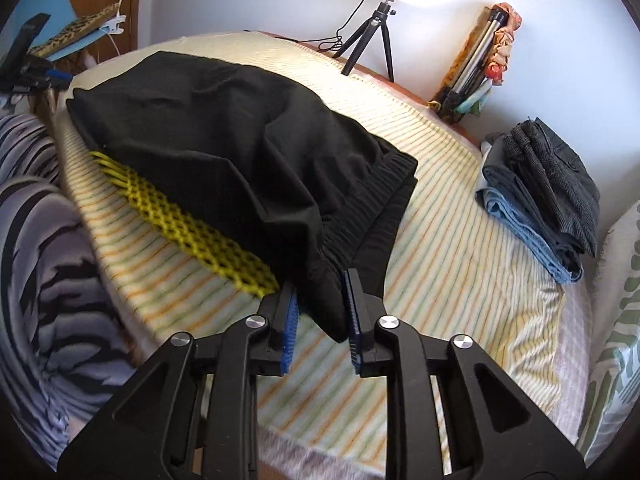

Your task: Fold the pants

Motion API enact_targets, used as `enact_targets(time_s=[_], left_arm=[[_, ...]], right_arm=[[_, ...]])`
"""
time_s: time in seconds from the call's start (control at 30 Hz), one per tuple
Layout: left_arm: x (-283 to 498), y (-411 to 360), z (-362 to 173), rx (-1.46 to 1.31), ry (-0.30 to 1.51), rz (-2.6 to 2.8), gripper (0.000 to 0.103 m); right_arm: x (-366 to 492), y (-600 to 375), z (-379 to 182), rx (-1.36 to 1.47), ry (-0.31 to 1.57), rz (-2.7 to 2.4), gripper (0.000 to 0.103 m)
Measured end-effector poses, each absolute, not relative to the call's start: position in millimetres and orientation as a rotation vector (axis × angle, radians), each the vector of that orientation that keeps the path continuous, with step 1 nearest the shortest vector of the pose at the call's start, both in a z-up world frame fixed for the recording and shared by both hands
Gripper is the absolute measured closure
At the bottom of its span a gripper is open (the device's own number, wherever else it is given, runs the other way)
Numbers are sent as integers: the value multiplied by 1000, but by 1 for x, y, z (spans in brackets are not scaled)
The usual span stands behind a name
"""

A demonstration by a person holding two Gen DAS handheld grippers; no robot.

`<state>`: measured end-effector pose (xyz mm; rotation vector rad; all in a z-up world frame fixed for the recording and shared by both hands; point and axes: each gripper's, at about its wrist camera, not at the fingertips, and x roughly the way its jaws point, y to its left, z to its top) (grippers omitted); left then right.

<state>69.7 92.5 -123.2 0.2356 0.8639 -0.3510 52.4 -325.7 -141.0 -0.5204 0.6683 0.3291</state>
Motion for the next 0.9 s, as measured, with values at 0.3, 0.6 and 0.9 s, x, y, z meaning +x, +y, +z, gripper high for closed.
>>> enact_targets(time_s=[0.3, 0.6, 0.9], left_arm=[[99, 52, -113, 214, 829, -459, 80], [101, 22, -145, 254, 924, -574, 68], [87, 27, -149, 273, 945, -629, 68]], right_arm=[[53, -354, -103, -210, 624, 333, 53], [98, -376, -118, 90, 844, 253, 53], [96, -406, -129, 403, 953, 218, 51]])
